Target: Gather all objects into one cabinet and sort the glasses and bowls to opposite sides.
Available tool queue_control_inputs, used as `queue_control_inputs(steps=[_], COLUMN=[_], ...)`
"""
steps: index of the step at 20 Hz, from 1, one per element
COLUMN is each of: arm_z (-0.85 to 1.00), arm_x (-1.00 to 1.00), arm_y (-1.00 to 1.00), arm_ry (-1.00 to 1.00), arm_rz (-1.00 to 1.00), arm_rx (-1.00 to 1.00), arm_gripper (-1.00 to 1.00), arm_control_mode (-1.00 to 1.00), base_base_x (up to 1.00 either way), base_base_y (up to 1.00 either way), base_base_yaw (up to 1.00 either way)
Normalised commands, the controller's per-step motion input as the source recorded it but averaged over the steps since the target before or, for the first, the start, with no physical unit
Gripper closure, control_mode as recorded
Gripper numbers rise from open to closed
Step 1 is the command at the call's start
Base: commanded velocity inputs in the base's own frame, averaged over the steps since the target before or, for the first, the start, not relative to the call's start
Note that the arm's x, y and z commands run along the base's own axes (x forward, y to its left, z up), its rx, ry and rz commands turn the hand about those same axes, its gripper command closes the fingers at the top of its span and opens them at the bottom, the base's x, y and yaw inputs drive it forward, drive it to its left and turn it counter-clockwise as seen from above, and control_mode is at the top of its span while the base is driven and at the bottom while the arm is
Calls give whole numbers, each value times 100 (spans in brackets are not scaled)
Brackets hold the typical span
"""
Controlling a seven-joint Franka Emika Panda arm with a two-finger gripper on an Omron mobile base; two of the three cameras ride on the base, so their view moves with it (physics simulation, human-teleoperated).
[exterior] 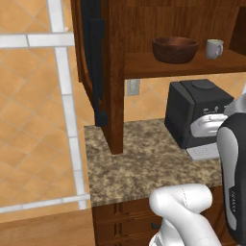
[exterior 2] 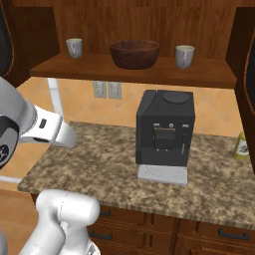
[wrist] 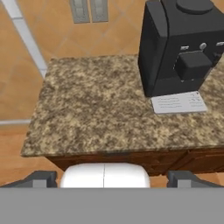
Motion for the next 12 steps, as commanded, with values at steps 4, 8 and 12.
queue_control_inputs(steps=[4,8,12], arm_z=[0,0,0], arm_x=[0,0,0], arm_y=[8,0,0], arm_ry=[0,0,0], arm_rz=[0,0,0], arm_rx=[0,0,0], arm_gripper=[-100,-100,-100], arm_control_mode=[-100,-100,100], base_base_x=[0,0,-35], base_base_y=[0,0,-3], base_base_yaw=[0,0,0])
